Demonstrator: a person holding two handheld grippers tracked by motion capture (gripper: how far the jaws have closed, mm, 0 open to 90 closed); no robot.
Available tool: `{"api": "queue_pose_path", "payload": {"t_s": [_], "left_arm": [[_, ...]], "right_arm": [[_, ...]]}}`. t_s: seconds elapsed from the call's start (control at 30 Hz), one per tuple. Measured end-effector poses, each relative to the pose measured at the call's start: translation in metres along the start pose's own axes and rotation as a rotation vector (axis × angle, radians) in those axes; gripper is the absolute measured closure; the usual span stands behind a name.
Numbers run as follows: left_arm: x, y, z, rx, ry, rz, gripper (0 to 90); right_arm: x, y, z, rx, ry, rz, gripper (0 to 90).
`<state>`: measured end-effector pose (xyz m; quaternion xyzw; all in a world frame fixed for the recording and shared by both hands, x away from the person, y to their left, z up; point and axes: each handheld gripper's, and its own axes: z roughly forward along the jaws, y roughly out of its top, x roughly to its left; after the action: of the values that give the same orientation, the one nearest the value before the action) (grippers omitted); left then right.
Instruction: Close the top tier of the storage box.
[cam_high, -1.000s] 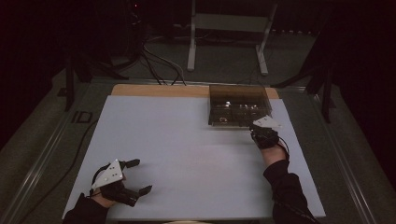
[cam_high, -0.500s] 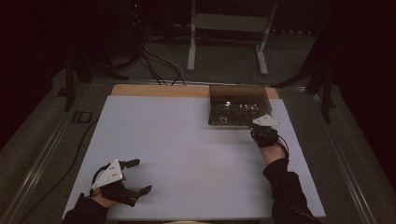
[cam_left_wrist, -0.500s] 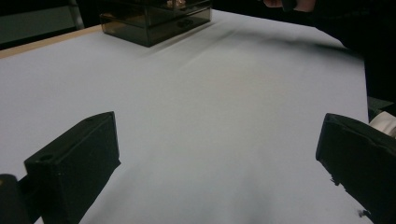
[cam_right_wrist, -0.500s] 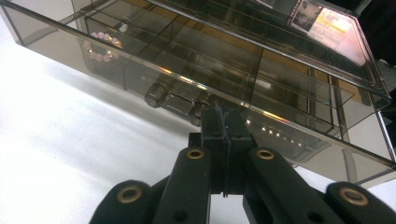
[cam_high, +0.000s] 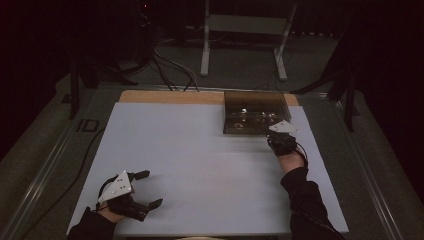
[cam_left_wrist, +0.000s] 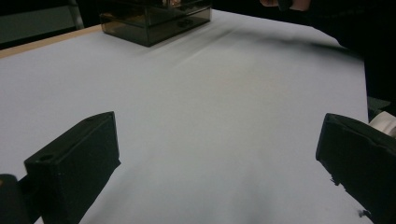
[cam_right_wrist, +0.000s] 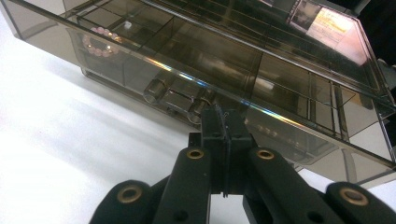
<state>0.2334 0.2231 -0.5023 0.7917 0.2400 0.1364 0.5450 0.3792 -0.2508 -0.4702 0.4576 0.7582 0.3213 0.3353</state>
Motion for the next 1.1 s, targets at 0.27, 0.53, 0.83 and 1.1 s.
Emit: {"api": "queue_pose_path", "payload": {"t_s": [0.27,0.53,0.83,1.1], "left_arm": [[0.0001,-0.0001,0.0000,0.001,0.000,0.000,1.0],[-0.0001,-0.0001,0.0000,0.001,0.000,0.001,1.0],[-0.0002,0.0000,0.0000,0.000,0.000,0.001,1.0],[-0.0001,-0.0001,0.0000,0.001,0.001,0.001,1.0]], "right_arm": [[-0.0005,0.0022,0.0020,0.001,-0.001,-0.004,90.0],[-0.0001,0.0046,0.0041,0.000,0.000,-0.004,90.0],[-0.0003,0.0059,0.0063,0.000,-0.002,-0.003,90.0],[-0.0010,0.0071,0.0088,0.003,-0.007,-0.005,90.0]]}}
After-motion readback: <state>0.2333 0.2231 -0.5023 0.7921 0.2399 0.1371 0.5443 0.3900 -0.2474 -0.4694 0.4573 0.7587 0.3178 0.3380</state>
